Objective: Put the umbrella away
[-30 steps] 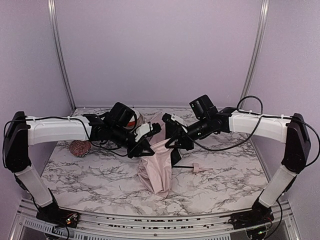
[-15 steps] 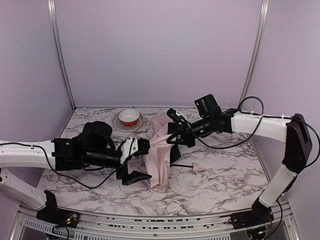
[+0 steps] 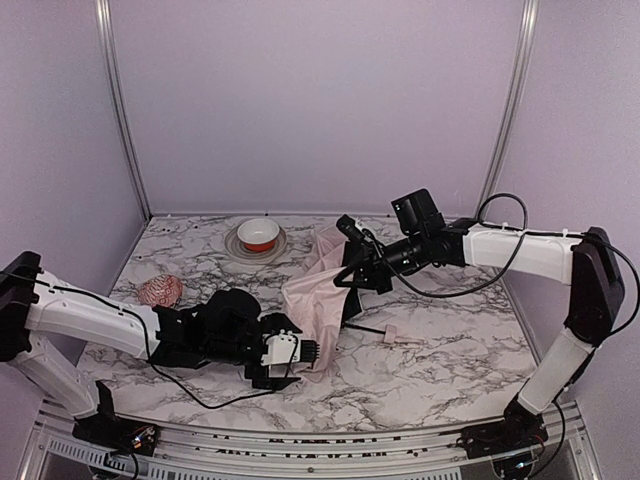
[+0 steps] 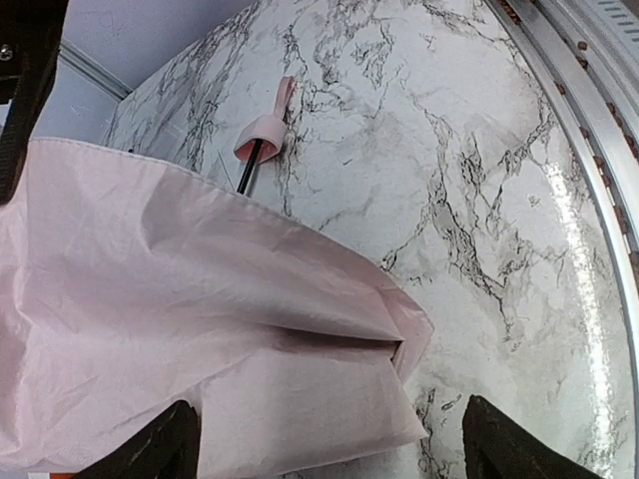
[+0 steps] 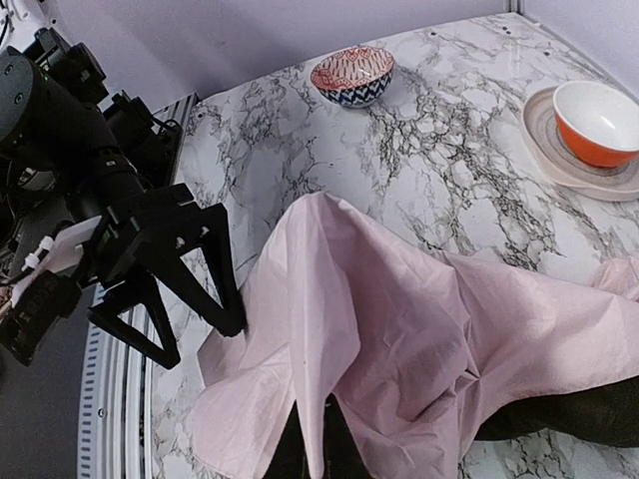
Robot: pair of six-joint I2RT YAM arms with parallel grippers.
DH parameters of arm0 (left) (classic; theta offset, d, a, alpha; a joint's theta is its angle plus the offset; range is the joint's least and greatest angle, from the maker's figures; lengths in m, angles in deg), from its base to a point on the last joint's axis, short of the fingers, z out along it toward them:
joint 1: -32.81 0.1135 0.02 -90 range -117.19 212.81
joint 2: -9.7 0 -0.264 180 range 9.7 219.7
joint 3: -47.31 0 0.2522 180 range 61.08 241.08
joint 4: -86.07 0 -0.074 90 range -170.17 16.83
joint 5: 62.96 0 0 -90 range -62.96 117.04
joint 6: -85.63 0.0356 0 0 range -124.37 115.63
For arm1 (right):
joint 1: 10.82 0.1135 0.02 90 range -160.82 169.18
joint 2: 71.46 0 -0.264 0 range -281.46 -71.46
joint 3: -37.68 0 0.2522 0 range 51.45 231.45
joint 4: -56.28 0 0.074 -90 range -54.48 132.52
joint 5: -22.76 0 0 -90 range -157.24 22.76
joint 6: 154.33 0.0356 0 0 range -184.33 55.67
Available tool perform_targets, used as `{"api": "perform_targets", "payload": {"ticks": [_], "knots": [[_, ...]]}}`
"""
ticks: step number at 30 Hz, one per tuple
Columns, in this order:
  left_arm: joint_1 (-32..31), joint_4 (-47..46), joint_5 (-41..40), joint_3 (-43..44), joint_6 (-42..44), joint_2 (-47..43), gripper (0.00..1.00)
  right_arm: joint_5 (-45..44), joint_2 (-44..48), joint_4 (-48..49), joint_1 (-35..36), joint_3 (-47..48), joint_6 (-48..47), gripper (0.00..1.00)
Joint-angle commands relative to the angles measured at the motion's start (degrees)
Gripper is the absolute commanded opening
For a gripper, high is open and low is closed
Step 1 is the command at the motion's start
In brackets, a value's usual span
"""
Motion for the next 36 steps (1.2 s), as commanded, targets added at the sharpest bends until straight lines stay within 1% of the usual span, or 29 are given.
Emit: {"api": "perform_targets", "payload": {"ticks": [1,4,5,6,7,10,11,12,16,17,22,26,28,32,34,36], "knots": [[0.0,-2.9,-3.4,1.0,5.9,4.0,0.93,1.9,-0.2,-0.1,-0.7,0.6,-1.0,0.00],[0.4,-3.4,-4.5,1.0,6.9,5.7,0.92,2.6,-0.3,-0.2,-1.2,0.6,-1.4,0.00],[0.4,-4.4,-6.2,1.0,7.1,6.4,0.87,2.9,-0.3,-0.4,-1.3,0.6,-1.5,0.00],[0.5,-5.7,-8.0,1.0,7.2,7.1,0.79,3.1,-0.4,-0.5,-1.4,0.7,-1.7,0.00],[0.6,-6.8,-9.9,1.0,7.4,7.6,0.67,3.2,-0.5,-0.8,-1.4,0.7,-1.8,0.00],[0.7,-9.0,-13.8,2.8,7.9,8.6,0.19,3.3,-0.7,-1.2,-1.5,0.7,-2.2,0.00],[0.7,-9.2,-14.3,3.0,7.7,8.5,0.07,3.4,-0.8,-1.2,-1.6,0.6,-2.4,0.00],[0.7,-9.2,-14.4,3.2,7.4,8.2,0.00,3.3,-0.8,-1.1,-1.6,0.6,-2.4,0.00],[0.6,-9.1,-11.7,4.1,4.7,5.6,0.00,2.7,-2.1,1.1,-2.1,0.4,-1.0,0.00],[0.5,-8.9,-11.1,4.6,2.7,5.1,0.00,2.4,-2.8,1.5,-2.2,0.5,-0.8,0.00],[0.2,-7.4,-5.9,8.3,-4.5,1.3,0.00,1.7,-7.8,2.6,-2.1,0.1,0.1,0.00],[-0.1,-6.2,-2.2,10.8,-7.4,-0.1,0.00,2.9,-11.8,5.0,-0.9,-1.8,1.5,0.00],[0.0,-6.1,-3.1,11.5,-8.7,0.1,0.00,3.0,-13.8,4.6,-0.1,-2.4,0.4,0.00],[1.7,-5.6,-8.1,13.1,-11.9,2.6,0.00,5.1,-17.7,2.8,0.2,-4.2,-1.7,0.00],[3.8,-5.1,-6.5,14.0,-15.6,4.0,0.00,6.1,-19.5,1.7,0.3,-4.5,-2.6,0.00],[6.6,-5.0,-2.4,14.7,-19.4,5.6,0.00,6.8,-21.1,0.7,0.6,-4.2,-3.5,0.00]]}}
